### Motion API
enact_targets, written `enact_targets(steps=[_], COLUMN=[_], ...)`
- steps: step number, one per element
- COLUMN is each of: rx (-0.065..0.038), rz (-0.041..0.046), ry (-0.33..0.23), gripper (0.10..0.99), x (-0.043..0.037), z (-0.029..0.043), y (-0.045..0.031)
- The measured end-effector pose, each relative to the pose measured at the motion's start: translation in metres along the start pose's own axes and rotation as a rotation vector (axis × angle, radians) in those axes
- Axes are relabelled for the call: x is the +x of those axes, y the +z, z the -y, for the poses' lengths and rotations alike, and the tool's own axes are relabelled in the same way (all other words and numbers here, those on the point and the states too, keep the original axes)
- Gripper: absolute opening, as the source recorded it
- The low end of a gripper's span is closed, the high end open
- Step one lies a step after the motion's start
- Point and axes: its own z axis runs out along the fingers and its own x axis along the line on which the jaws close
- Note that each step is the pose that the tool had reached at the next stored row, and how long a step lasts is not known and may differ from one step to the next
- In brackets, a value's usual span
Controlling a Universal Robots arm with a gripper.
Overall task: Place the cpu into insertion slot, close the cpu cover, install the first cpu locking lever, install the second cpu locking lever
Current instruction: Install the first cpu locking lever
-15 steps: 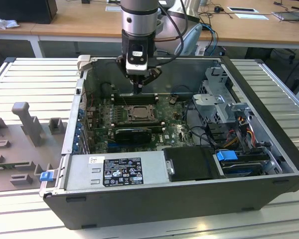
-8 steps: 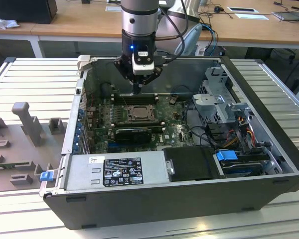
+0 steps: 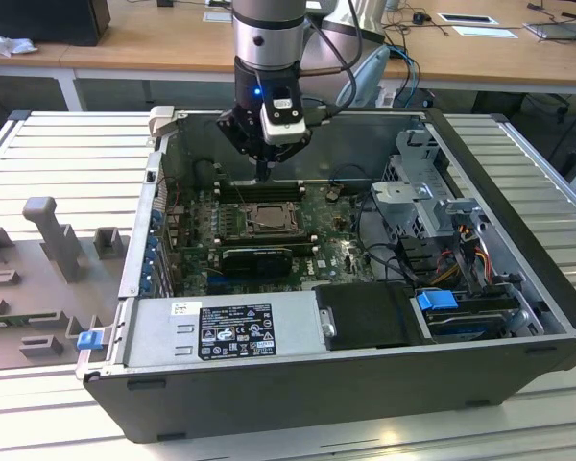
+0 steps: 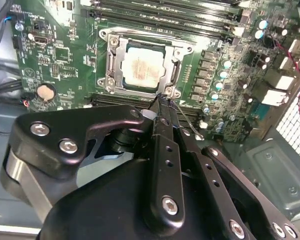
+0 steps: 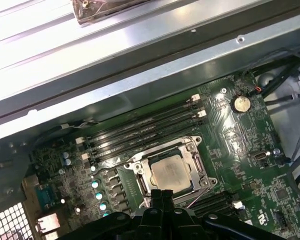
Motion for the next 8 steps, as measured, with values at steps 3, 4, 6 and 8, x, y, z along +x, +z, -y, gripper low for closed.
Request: enact_targets(steps=[3,4,6,8], rx=[0.001,0.001,0.001,0.001], rz=[-0.0016,-0.0021,-0.0029,-0.0038], ry=[-0.034,-0.046,-0.062,-0.083], gripper=[0.106,0.106,0.106,0.106], x=[0.0000,0.0000,0.0000,0.0000], z=[0.0000,0.0000,0.0000,0.0000], y=[0.0000,0.0000,0.0000,0.0000])
